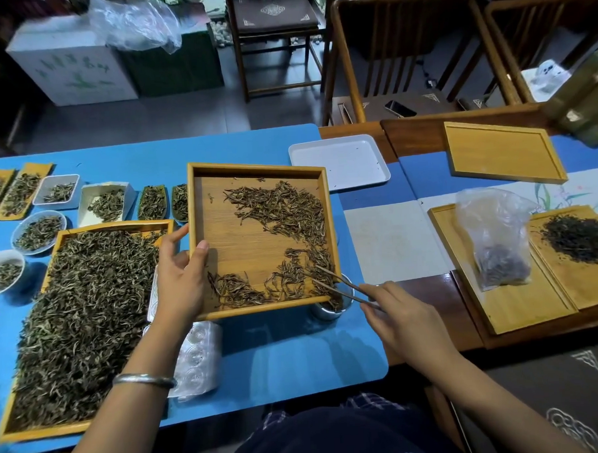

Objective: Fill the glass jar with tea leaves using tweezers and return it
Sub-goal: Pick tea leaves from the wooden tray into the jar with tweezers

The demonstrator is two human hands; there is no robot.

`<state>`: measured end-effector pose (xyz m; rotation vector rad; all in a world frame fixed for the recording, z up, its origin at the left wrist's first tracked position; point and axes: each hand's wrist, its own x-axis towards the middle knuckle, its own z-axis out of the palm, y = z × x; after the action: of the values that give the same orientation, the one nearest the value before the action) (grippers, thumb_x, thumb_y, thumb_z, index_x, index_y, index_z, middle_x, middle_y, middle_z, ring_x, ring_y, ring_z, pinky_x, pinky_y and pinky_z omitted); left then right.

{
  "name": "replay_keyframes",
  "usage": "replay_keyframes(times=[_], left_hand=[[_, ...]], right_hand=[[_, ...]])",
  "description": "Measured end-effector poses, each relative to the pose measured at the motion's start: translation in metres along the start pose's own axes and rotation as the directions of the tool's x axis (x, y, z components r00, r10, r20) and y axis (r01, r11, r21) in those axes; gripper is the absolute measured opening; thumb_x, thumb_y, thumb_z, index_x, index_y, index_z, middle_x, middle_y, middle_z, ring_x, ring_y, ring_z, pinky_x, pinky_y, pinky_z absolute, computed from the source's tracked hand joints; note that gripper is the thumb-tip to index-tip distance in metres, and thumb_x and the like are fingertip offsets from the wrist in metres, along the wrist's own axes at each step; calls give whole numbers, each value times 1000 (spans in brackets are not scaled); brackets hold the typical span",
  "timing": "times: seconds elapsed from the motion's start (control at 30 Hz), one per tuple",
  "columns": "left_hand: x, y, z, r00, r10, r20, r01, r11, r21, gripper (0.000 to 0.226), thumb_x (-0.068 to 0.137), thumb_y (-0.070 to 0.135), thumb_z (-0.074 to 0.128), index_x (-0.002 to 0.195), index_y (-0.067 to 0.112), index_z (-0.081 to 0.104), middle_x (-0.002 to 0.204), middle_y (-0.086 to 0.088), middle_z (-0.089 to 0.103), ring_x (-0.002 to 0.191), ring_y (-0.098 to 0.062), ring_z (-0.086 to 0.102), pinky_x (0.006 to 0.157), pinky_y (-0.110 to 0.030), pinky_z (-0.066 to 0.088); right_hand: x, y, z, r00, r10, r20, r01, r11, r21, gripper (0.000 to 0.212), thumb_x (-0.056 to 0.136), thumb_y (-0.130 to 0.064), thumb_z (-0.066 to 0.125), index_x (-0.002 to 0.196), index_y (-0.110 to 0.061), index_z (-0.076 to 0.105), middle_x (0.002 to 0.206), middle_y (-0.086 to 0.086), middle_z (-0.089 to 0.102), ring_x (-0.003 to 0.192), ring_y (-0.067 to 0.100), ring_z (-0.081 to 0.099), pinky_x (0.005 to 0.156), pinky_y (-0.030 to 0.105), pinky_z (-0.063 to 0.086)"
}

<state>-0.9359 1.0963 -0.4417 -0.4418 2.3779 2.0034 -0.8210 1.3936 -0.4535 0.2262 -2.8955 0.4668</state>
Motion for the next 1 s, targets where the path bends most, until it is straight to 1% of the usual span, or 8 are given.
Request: replay_keyframes(times=[0.17,0.4,0.57,0.63,0.73,0.83,0.9,1.0], left_hand=[[1,-2,0,1000,-6,-1,6,1000,-14,30,98,22,54,124,31,43,97,-1,68,90,-25,68,87,-58,54],[4,-4,0,1000,-10,14,10,999,-39,32,98,20,54,127,28,42,97,-3,69,92,-29,69,83,-53,56],[5,-7,-1,1000,-11,21,12,999,-51,31,99,20,52,127,28,41,100,-2,68,95,-28,68,87,-57,53],[6,-7,-1,1000,-8,22,9,999,-45,31,99,20,52,126,30,42,99,-2,68,95,-28,68,87,-58,53],[6,-10,-1,1000,-1,15,1,999,-40,31,98,21,53,125,31,43,100,-3,69,93,-28,68,86,-57,54],[9,-14,-5,1000,10,0,-10,998,-54,34,98,22,55,129,28,43,105,-6,68,97,-27,68,80,-47,57],[13,-17,-9,1000,21,-15,-22,998,-66,33,98,22,55,128,28,43,99,1,70,89,-19,70,70,-35,57],[15,-19,-14,1000,14,-26,-16,998,-67,32,97,23,56,125,31,44,88,3,72,76,-8,72,60,-27,57]], right_hand=[[4,-1,8,998,-15,68,18,999,-49,25,84,-24,70,108,-17,69,82,-1,64,59,21,62,38,31,48],[-17,1,5,986,112,121,-120,991,62,30,83,-17,72,113,-16,67,88,2,65,67,22,67,44,38,54],[-26,6,-2,965,174,196,-187,981,54,30,87,-21,66,117,-17,65,97,1,66,80,22,68,56,41,56],[-29,6,-6,960,184,211,-198,979,43,30,87,-21,67,116,-18,65,98,-1,66,81,22,68,56,41,56],[-30,6,-13,960,214,179,-226,973,52,30,82,-17,71,112,-18,67,93,-2,67,77,23,68,53,40,55],[-24,0,-17,959,236,156,-249,966,65,27,80,-17,73,107,-17,69,88,-3,66,73,23,67,54,35,53],[-16,-3,-18,956,261,134,-273,959,79,23,79,-18,73,102,-17,69,86,-3,67,72,24,67,56,35,53],[-3,-4,-20,944,305,122,-318,942,107,20,77,-22,72,97,-19,69,87,-4,69,74,25,67,60,38,54]])
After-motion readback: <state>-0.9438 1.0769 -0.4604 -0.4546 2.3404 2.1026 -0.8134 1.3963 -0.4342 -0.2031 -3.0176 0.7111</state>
